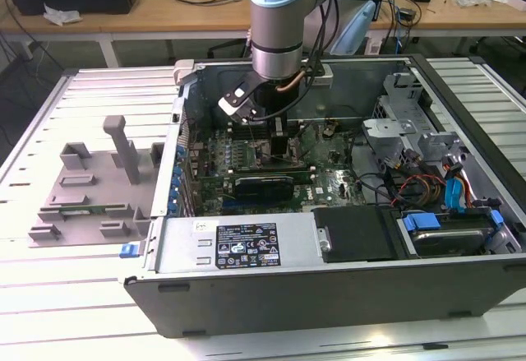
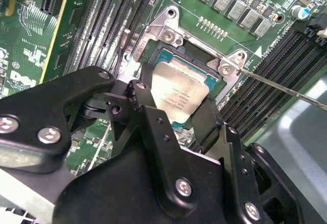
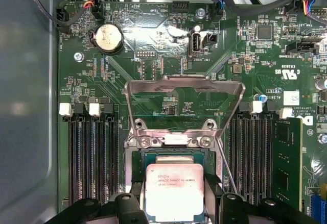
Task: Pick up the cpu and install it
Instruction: 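Place the cpu into insertion slot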
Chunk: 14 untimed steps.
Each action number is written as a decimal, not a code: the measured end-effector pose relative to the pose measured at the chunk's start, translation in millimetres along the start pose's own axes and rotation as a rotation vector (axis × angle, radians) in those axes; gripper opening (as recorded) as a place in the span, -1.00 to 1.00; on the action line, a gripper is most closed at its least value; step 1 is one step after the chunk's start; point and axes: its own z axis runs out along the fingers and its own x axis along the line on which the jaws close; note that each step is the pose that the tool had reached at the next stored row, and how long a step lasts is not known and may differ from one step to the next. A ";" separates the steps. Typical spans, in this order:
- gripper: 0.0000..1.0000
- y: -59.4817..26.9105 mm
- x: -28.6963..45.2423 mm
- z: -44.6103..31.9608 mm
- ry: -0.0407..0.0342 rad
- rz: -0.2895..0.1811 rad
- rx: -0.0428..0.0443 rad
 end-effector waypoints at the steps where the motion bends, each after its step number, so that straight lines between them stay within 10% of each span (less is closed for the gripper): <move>1: 0.08 0.0 0.0 0.0 0.0000 0.000 0.0000; 7: 0.24 0.0 0.0 0.2 0.0002 0.000 -0.0002; 11: 0.24 0.4 -0.5 -21.7 0.0001 0.000 -0.0002; 14: -0.29 0.5 -0.7 -27.9 -0.0002 0.000 -0.0001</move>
